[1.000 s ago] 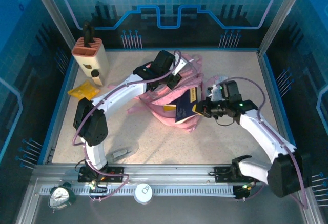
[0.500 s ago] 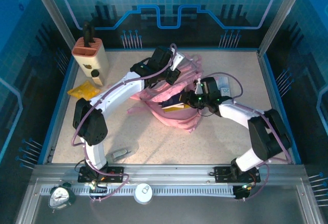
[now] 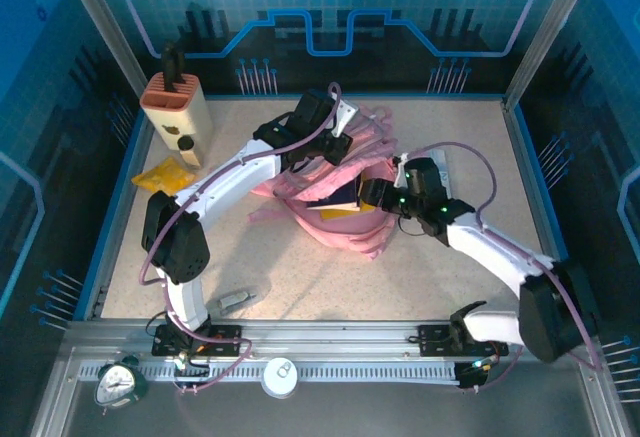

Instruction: Pack the student bag

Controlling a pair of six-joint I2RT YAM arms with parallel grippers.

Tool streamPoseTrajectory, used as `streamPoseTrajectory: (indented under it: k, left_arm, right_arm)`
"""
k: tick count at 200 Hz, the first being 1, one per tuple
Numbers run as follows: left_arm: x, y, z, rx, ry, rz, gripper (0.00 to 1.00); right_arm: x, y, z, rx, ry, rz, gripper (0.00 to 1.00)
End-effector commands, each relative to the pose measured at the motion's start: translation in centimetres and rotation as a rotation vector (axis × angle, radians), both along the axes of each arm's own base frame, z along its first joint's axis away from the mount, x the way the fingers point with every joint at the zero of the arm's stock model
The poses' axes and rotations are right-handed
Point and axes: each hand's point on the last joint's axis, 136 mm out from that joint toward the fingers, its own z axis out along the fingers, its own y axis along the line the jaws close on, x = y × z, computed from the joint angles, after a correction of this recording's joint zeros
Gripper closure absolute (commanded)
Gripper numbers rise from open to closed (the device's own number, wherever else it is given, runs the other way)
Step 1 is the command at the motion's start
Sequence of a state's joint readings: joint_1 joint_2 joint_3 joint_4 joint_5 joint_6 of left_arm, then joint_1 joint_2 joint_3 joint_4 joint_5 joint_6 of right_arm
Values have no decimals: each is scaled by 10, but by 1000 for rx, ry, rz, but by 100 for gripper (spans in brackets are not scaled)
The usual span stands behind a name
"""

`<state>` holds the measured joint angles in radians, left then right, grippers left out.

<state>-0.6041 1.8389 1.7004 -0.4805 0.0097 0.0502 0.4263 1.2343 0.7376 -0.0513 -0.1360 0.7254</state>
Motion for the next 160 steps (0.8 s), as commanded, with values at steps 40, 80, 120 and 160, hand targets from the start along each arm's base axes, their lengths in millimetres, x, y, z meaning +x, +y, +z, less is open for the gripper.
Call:
streamPoseTrajectory:
  k: [40,80,120,160]
  left_arm:
    - [-33,-9,1,-168,137,-24,70]
    - [-47,34,5,-244,168,147,49]
    - [-38,113,-24,-320,289,421,39]
    - [-26,168,-63,-420,411,629,33]
  right_arm:
    - [-41,-23,8,-115,16,44,29]
    - [-51,-16,12,-113,57,100,20]
    - [-58,6,2,-117,95,159,15]
    - [-65,34,-8,-109,135,217,10]
